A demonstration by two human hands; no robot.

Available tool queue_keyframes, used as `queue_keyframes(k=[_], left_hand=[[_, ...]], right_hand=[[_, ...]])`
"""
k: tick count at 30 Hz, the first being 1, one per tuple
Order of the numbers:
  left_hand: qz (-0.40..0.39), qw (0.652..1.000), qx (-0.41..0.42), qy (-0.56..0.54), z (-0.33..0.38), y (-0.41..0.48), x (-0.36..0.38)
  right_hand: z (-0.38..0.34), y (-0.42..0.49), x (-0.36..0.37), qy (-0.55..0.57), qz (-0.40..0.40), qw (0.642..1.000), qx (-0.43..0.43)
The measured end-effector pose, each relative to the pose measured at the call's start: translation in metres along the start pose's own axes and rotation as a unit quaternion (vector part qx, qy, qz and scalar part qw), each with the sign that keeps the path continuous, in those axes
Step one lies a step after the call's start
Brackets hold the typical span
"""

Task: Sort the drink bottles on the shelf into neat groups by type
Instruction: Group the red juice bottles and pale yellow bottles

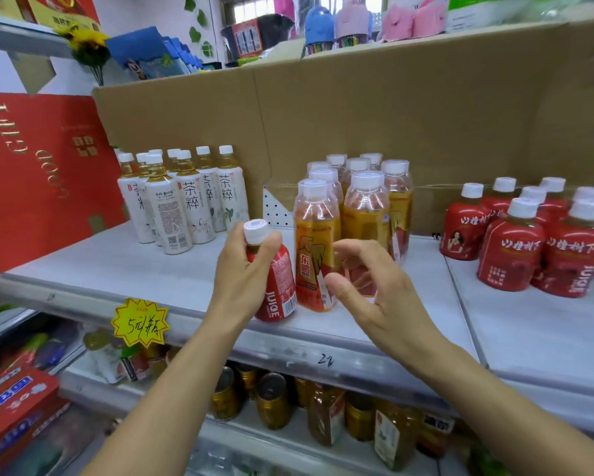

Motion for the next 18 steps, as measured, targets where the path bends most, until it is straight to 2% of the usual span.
queue_keyframes(k=[2,5,8,10,12,15,16,18], left_hand=[[0.009,0.999,0.044,-0.015,0.015,-0.021,0.008],[-0.028,0.995,0.091,-0.037,0.045,-0.048,0.031],[-0.097,0.989,0.098,-0.059,0.065,-0.069,0.062],[-0.121,0.986,0.11,-0.023,0.065,-0.073,0.08],[-0.054,0.985,0.154,0.063,0.054,-0.069,0.088],[0.126,0.966,0.19,0.124,0.038,-0.061,0.078],[0.147,0.966,0.17,0.128,0.031,-0.055,0.074],[0.11,0.982,0.102,0.114,0.017,-0.042,0.071]], right_hand=[[-0.004,-0.005,0.001,0.002,-0.038,0.999,0.018],[-0.009,-0.01,-0.001,0.055,-0.099,0.993,0.041],[-0.006,-0.019,-0.019,0.119,-0.057,0.987,0.096],[0.001,-0.031,-0.038,0.057,-0.017,0.99,0.126],[0.014,-0.042,-0.059,0.017,0.023,0.985,0.172],[0.043,-0.054,-0.091,-0.001,0.085,0.962,0.259],[0.052,-0.056,-0.1,-0.013,0.093,0.955,0.282],[0.067,-0.06,-0.113,-0.025,0.11,0.941,0.319]])
Point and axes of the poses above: each hand's wrist, its own y-axis towards the middle knuckle, its own x-axis out of the palm, z = x × y, the point moved 2 cm from there along y, towards the middle knuckle, and after that the axes turned 8 degrees about -x, right-handed, at the moved point
